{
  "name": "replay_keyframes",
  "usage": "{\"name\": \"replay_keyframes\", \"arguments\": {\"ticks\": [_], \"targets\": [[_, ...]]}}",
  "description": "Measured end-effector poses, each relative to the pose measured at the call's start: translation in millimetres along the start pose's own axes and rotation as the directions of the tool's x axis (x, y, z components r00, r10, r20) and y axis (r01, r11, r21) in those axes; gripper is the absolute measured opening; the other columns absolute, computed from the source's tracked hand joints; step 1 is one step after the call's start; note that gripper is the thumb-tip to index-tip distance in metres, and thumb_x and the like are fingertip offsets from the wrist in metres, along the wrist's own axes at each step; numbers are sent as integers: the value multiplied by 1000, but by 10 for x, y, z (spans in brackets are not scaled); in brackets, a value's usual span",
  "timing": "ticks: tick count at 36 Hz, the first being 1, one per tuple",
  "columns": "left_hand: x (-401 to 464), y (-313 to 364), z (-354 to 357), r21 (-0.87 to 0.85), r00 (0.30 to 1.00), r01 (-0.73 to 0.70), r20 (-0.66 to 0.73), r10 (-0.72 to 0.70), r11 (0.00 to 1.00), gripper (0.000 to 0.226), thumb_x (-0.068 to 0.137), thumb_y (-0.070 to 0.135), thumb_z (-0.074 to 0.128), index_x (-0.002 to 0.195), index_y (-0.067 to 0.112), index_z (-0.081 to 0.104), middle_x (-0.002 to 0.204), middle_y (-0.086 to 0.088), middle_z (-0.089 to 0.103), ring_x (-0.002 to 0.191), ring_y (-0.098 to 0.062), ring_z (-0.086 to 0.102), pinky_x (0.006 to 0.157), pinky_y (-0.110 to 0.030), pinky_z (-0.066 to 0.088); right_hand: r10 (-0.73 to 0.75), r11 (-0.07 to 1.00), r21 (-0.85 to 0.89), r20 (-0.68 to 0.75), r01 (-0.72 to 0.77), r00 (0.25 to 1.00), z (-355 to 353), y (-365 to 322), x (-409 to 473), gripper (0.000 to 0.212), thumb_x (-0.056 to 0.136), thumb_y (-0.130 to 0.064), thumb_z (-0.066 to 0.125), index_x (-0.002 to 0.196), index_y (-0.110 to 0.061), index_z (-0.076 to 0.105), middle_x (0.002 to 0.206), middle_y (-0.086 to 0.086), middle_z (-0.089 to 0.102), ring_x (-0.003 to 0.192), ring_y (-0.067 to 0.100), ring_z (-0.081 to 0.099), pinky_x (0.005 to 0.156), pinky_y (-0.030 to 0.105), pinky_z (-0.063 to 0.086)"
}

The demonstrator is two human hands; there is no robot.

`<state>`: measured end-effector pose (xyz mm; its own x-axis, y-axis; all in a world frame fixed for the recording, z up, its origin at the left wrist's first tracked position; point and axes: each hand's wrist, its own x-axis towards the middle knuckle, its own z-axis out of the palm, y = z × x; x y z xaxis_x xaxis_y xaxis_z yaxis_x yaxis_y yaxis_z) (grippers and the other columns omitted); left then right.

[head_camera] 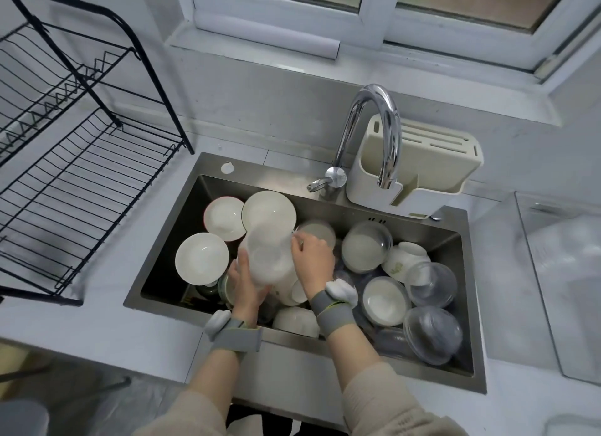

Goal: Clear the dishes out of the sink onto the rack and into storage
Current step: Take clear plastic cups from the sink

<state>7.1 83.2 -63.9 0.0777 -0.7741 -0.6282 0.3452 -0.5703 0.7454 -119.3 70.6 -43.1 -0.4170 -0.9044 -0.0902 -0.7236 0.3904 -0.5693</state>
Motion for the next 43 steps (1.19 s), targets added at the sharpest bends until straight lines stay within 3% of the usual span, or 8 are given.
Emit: {"name": "replay_keyframes", "arguments": {"ticks": [6, 9, 13, 18, 21, 25, 35, 43], "targets": [[14, 9, -47, 24, 999, 27, 34, -28, 999, 103, 54, 77, 65, 143, 39, 29, 129, 5, 48, 110, -18, 53, 84, -44, 56, -8, 968, -252, -6, 6, 1000, 130, -38, -65, 34, 101, -33, 33, 102, -18, 64, 88, 13, 68, 83, 34, 64, 59, 32, 34], [50, 22, -59, 71, 999, 42, 25, -43, 997, 93, 69, 53, 75, 144, 37, 22, 132, 3, 43, 117, -23, 48, 91, -49, 53, 21, 970, -240, -14, -24, 1000, 189, -58, -57, 31, 100, -31, 35, 96, -17, 62, 86, 13, 67, 83, 34, 63, 58, 32, 31], [134, 8, -90, 40, 999, 44, -19, -44, 998, 66, 86, 17, 63, 141, 30, 26, 135, -4, 41, 113, -22, 50, 76, -42, 58, 33, 999, 24, 12, -33, 999, 211, -58, -16, 44, 101, -42, 31, 88, -17, 65, 84, 13, 69, 82, 36, 60, 61, 35, 38], [168, 67, -57, -72, 998, -52, -26, 50, 996, 61, 84, 8, 51, 139, 24, 31, 137, -9, 43, 112, -23, 51, 68, -36, 57, 398, 858, 349, 11, -377, 917, 208, 232, 138, 38, 102, -34, 35, 102, -9, 64, 106, 21, 66, 99, 37, 58, 73, 35, 36], [195, 157, -35, -131, 999, -15, 39, 20, 991, 59, 75, 16, 54, 131, 26, 38, 137, -13, 47, 122, -33, 49, 84, -46, 55, 488, 836, 190, 172, -515, 856, 282, 540, 250, 32, 93, -20, 48, 123, -12, 57, 125, 21, 58, 118, 38, 50, 96, 38, 41], [213, 246, -7, -183, 998, 5, 66, 7, 983, 49, 92, 8, 45, 138, 20, 34, 139, -18, 46, 124, -36, 51, 75, -38, 57, 475, 872, -18, 276, -490, 836, 388, 789, 319, 45, 92, -21, 50, 136, -18, 50, 138, 18, 50, 131, 36, 38, 110, 38, 28], [199, 270, -11, -151, 999, 34, 12, -33, 988, 51, 93, 10, 47, 140, 22, 33, 140, -16, 46, 124, -34, 50, 73, -36, 58, 496, 863, 59, 86, -501, 864, 423, 781, 428, 28, 92, -24, 58, 110, -4, 63, 115, 21, 61, 103, 39, 58, 81, 37, 46], [195, 251, 5, -104, 999, 12, 40, -8, 995, 53, 93, 12, 50, 140, 25, 32, 139, -13, 46, 126, -33, 49, 85, -44, 56, 599, 737, 276, 155, -617, 785, 343, 839, 490, 19, 87, -22, 66, 94, -5, 65, 102, 18, 68, 94, 37, 62, 76, 34, 44]]}}
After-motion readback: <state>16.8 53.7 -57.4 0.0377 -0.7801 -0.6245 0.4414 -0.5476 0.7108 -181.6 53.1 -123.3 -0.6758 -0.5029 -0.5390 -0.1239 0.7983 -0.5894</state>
